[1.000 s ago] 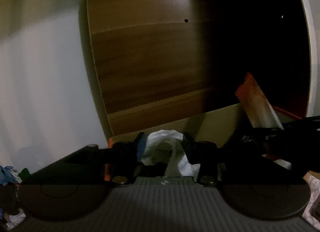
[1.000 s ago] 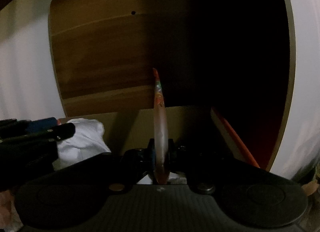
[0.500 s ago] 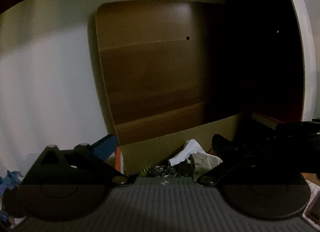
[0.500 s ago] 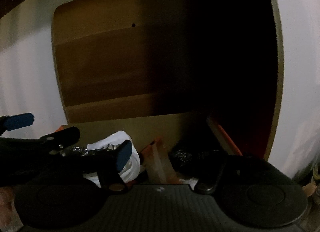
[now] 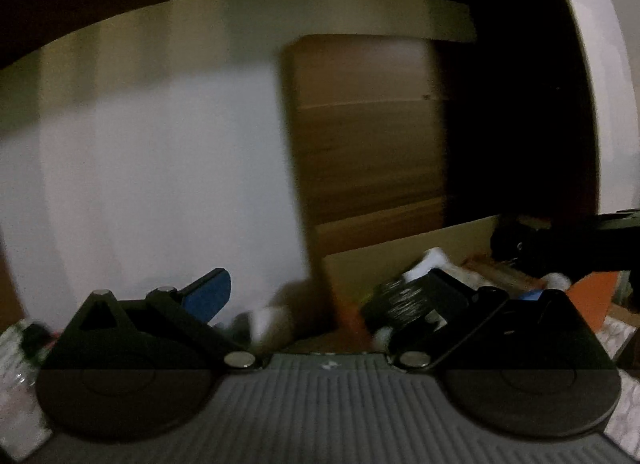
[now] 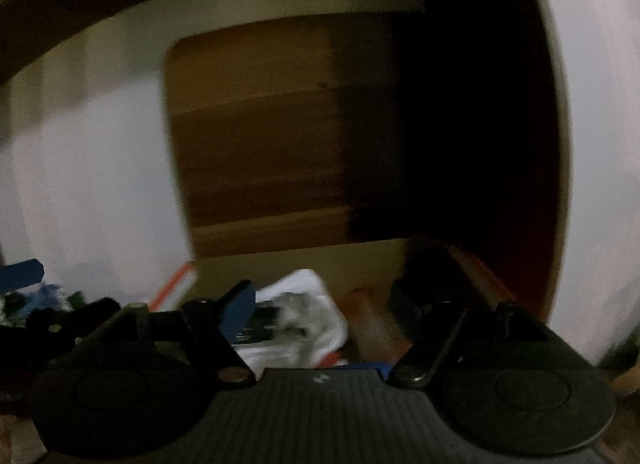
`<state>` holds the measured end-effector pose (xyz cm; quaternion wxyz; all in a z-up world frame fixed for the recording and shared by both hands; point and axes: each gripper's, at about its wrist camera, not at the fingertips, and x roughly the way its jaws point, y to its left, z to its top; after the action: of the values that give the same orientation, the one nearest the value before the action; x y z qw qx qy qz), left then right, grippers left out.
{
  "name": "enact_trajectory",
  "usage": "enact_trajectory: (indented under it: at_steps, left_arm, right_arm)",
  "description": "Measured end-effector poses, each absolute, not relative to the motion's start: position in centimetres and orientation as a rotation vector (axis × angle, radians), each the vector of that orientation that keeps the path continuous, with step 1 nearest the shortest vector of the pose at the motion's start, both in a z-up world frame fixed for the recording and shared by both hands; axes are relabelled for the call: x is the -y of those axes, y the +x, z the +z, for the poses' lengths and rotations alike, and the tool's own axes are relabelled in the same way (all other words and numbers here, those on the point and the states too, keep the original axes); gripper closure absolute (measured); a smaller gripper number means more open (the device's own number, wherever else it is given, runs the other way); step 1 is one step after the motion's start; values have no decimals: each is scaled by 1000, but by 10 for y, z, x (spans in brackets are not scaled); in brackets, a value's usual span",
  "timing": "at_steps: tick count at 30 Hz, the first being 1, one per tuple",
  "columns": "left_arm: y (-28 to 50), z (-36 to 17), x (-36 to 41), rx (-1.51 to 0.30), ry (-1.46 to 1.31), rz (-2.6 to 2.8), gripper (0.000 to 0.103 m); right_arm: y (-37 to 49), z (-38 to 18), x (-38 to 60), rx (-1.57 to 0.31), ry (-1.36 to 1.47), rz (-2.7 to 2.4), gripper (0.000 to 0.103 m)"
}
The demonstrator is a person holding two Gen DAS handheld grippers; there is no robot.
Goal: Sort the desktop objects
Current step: 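Withdraw both grippers from the box and move back to the pile, then reach the left gripper to the clear plastic piece while the right reaches a black cylinder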
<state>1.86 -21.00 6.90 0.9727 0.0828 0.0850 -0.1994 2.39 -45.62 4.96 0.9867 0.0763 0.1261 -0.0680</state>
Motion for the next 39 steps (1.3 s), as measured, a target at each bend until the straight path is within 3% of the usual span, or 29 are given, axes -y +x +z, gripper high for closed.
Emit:
enact_trajectory:
  at_steps: [2, 5, 6, 16, 22, 25, 27, 32, 39]
  left_arm:
    - [16, 66, 190, -178, 154, -369, 0]
    - [10, 62, 161, -190, 143, -318, 0]
    - [9, 60, 149, -195, 140, -302, 0]
    - [9, 42, 72, -242, 125, -159, 0]
    - [13, 28, 34, -282, 87, -84, 0]
    - [15, 22, 19, -303, 64, -62, 0]
    - [17, 18, 13, -314, 54, -62, 0]
    - [24, 10, 5, -329, 40, -75, 0]
    - [36, 2, 2, -355, 10, -103, 0]
  right_arm:
    - [21, 50, 440, -249, 151, -109, 22]
    - [19, 50, 422, -238, 153, -81, 1]
    - [18, 49, 415, -233, 156, -65, 0]
    - [-4, 42, 326, -197, 107, 76, 0]
    - [15, 16, 282, -278, 7, 153, 0]
    - [41, 2, 258, -338, -77, 184, 8]
    - [52, -1, 254, -362, -99, 187, 21]
    - [96, -27, 250, -476, -179, 121, 39]
    - [114, -42, 250, -546, -211, 119, 40]
